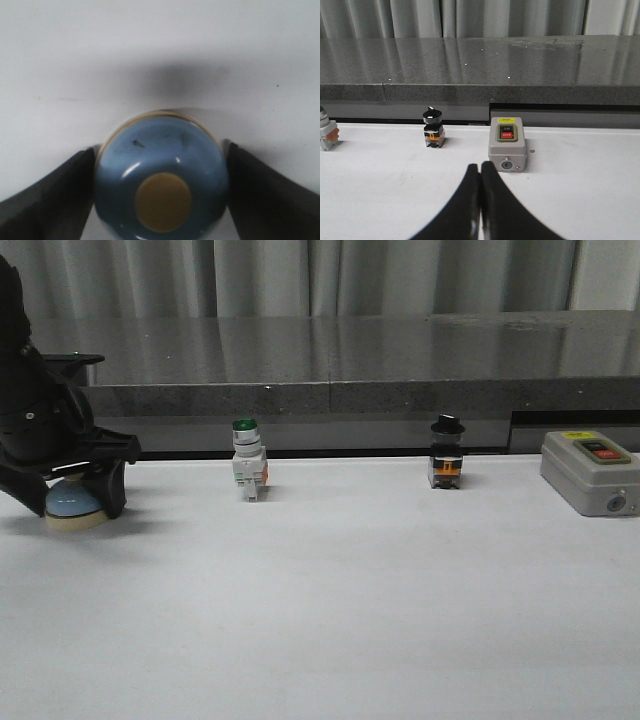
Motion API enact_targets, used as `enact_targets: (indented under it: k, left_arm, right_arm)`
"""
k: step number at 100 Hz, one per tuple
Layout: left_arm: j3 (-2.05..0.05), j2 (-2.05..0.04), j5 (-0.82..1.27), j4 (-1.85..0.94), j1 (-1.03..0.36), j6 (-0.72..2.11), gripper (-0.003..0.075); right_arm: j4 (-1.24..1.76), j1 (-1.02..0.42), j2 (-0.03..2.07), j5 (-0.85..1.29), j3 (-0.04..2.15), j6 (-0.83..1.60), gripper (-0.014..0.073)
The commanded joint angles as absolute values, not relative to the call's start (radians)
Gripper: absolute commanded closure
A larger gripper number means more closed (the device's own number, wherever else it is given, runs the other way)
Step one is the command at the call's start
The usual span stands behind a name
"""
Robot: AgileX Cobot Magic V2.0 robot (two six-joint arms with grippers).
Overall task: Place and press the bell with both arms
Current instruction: 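Lower the left gripper over the blue bell and close on it, then lift the bell with the left gripper and carry it toward table center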
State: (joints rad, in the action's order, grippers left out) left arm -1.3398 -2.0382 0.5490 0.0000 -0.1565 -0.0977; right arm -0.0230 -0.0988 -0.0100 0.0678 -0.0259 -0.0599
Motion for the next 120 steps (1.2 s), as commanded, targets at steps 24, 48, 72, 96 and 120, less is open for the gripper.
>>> enact_targets:
  k: [24,48,72,96,120]
  left_arm:
    - [-1.394,-1.969,0.594,-0.006,-0.161,-0.097,0.0577]
    - [-1.398,-1.846,0.649,-0.007,-0.209,-0.095,0.0606]
    - [-1.399,-1.747,0.659,-0.007,-0.366,-0.095,0.0606]
    - [-1.442,-1.774,0.629,-0.007,-0.540,-0.092,0.0606]
    - [-1.519,-1.870,0.613,-0.007,-0.654,-0.091,0.0606]
  right_arm:
    - [-0.018,-0.092,-0.029,-0.011,-0.012,-0.058,0.0654]
    - [-0.018,-0.092,-0.029,-0.011,-0.012,-0.058,0.0654]
    - [-0.018,-0.092,-0.029,-0.011,-0.012,-0.058,0.0654]
    - [-0.018,-0.092,-0.029,-0.011,-0.012,-0.058,0.0654]
    - [-0.018,-0.092,-0.029,-0.011,-0.012,-0.058,0.0654]
